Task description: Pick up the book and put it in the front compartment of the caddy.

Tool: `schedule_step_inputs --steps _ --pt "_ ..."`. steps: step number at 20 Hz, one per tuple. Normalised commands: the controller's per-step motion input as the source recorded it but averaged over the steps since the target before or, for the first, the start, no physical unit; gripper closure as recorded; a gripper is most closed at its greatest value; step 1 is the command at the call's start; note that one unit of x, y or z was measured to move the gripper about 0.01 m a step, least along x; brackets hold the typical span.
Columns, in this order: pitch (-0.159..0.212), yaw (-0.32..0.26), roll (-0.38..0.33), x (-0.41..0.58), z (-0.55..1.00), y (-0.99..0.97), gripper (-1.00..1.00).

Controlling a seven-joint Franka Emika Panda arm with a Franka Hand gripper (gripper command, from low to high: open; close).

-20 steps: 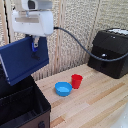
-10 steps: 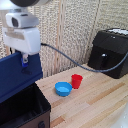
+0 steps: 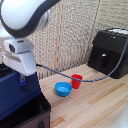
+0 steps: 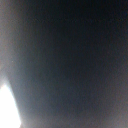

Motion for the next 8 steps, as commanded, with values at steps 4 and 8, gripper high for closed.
schedule_step_inputs --steps 4,8 --pt "0.033 -0.055 0.003 0.104 0.02 0.10 -1.00" --pt "0.063 -0.092 0.024 0.101 0.38 -0.26 -1.00"
